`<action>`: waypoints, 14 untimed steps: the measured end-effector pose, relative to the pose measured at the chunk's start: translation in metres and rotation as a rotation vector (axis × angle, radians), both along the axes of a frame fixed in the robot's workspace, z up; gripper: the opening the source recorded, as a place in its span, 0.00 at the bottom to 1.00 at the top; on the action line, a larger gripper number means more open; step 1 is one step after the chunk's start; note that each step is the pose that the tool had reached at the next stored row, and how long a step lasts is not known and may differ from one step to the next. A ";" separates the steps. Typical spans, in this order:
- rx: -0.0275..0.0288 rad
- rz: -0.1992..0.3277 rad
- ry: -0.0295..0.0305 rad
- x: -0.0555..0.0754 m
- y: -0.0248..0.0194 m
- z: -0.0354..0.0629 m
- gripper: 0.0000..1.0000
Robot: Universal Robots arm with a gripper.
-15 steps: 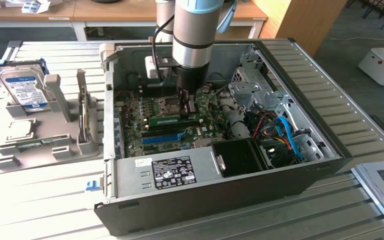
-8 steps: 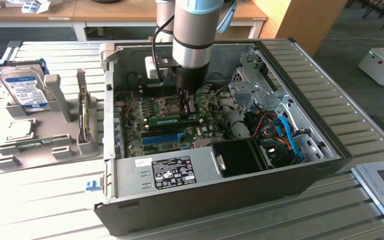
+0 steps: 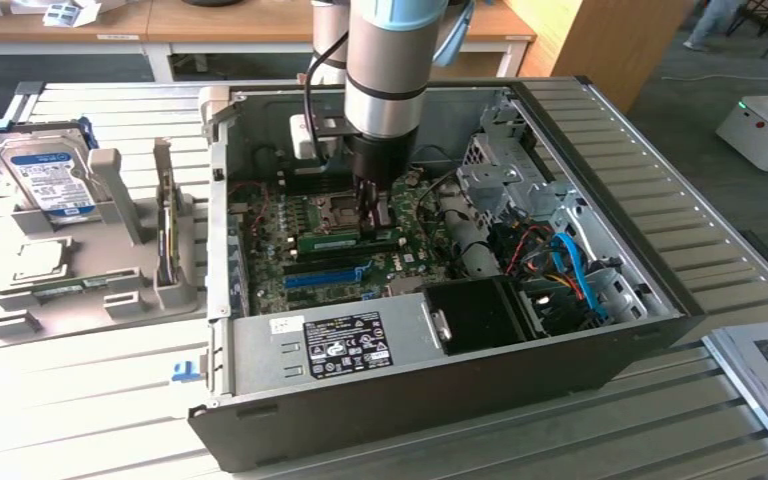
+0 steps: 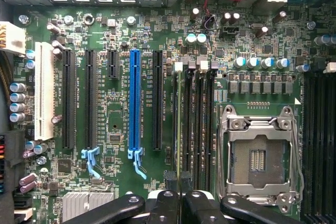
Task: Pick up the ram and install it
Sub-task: 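Insert the ram into the slot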
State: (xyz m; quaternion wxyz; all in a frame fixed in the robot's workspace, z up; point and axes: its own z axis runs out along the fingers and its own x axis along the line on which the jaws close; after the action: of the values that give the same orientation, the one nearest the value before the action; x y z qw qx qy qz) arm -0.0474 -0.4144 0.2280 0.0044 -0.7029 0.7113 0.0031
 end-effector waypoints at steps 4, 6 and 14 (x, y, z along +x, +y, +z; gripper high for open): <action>0.0000 0.000 0.0000 0.000 0.0000 -0.0002 0.12; 0.0000 0.000 0.0000 0.000 0.0000 -0.0002 0.12; 0.0001 0.000 0.0000 0.000 0.0000 -0.0011 0.12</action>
State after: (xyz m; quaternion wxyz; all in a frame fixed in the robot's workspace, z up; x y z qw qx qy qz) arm -0.0474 -0.4144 0.2268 0.0045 -0.7029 0.7113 0.0031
